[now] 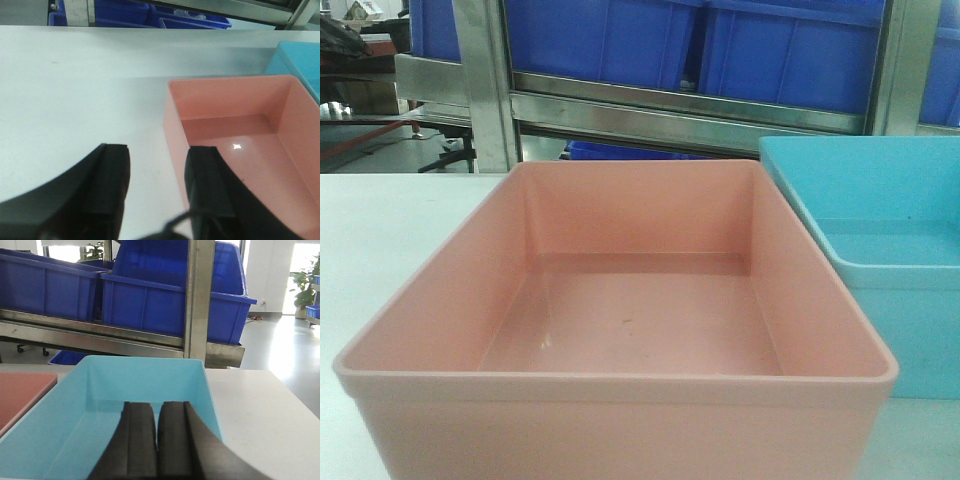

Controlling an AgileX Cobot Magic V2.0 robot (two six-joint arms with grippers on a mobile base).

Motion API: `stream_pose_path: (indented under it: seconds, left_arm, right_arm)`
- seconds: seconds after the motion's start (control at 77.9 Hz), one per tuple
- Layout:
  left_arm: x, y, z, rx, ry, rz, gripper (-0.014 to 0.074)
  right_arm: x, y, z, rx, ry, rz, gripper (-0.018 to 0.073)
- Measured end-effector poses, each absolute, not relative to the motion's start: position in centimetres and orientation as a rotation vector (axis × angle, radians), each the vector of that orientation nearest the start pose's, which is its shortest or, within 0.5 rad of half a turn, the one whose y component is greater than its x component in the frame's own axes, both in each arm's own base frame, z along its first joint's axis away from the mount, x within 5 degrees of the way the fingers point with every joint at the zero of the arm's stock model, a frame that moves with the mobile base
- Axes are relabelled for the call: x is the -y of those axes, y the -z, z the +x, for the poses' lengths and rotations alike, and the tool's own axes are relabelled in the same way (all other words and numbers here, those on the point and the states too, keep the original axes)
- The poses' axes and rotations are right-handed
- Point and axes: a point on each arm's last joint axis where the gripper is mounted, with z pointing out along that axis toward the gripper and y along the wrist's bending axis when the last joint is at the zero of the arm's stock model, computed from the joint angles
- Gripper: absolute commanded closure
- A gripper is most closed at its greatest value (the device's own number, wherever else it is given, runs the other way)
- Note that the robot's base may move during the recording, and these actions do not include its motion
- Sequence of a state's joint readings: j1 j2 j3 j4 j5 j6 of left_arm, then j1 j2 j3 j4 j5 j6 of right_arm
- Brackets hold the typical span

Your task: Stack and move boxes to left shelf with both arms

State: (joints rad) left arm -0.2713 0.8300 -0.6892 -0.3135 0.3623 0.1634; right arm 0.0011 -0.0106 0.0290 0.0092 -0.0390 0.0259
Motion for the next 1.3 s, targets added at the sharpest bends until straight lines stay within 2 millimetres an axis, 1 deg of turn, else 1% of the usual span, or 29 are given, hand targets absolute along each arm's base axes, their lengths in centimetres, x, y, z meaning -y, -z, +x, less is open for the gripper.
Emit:
stream_pose_path:
  seconds: [0.128, 0.231, 0.334, 0.424, 1.078, 1.168, 1.296]
  left_arm:
    - [4.5, -32.8, 12.4, -1.876, 0.380, 0.207, 0.0400]
    - [3.7, -32.9, 9.7, -1.779, 0.388, 0.204, 0.0400]
    - [3.2, -33.2, 7.7, -1.697, 0.394, 0.203, 0.0400]
    - [2.9, -33.4, 6.8, -1.659, 0.397, 0.203, 0.0400]
    - [2.9, -33.4, 6.6, -1.652, 0.399, 0.202, 0.0400]
    - [2.9, -33.4, 6.6, -1.651, 0.398, 0.204, 0.0400]
    - [2.9, -33.4, 6.6, -1.653, 0.398, 0.204, 0.0400]
  right_arm:
    - [0.0, -20.8, 5.6, -1.463, -0.029, 0.025, 0.0510]
    - [0.0, -20.8, 5.6, -1.463, -0.029, 0.025, 0.0510]
    - [0.0, -20.8, 5.6, -1.463, -0.029, 0.025, 0.0510]
    - [0.0, -20.8, 5.6, -1.463, -0.029, 0.025, 0.0510]
    - [0.0, -20.6, 5.6, -1.474, -0.029, 0.025, 0.0510]
    - [0.0, -21.3, 5.5, -1.511, -0.029, 0.025, 0.0510]
    - [0.0, -23.1, 5.2, -1.555, -0.030, 0.025, 0.0510]
